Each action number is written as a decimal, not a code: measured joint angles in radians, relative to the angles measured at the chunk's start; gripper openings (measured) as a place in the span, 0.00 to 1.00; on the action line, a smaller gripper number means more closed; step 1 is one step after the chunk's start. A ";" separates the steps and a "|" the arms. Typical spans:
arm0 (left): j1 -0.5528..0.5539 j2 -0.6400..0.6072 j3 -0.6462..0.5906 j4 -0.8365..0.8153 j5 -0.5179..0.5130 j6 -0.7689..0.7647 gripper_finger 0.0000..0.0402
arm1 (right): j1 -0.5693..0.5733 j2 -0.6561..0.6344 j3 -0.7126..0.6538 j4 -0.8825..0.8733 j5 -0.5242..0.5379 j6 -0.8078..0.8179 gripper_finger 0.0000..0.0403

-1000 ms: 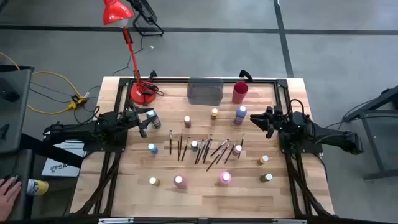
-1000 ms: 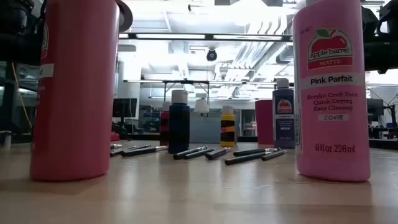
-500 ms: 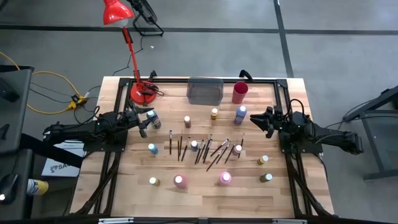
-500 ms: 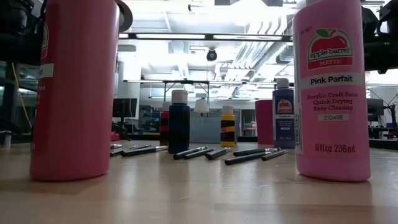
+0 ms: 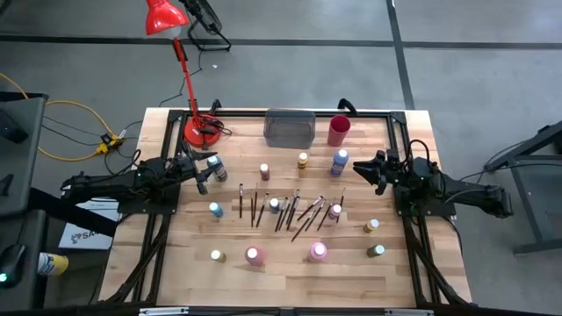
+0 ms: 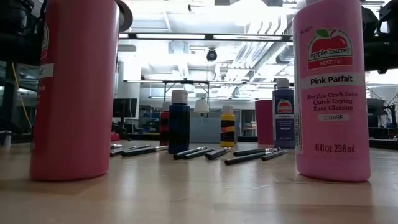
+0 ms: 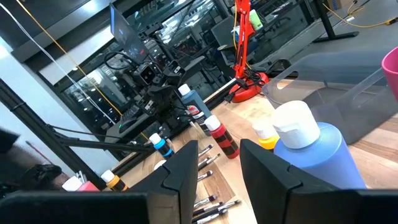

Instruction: Pick & Place Paint Supplies

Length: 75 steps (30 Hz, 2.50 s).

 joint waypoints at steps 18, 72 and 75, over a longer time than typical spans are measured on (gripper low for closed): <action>0.000 0.000 0.000 0.000 0.000 0.000 0.43 | 0.000 0.000 0.000 0.000 0.000 0.000 0.28; 0.000 0.000 0.000 0.000 0.000 0.000 0.43 | 0.000 0.011 0.042 -0.084 -0.113 0.313 0.28; 0.000 0.000 0.000 0.000 0.000 0.000 0.43 | 0.000 0.038 0.125 -0.229 -0.160 0.350 0.28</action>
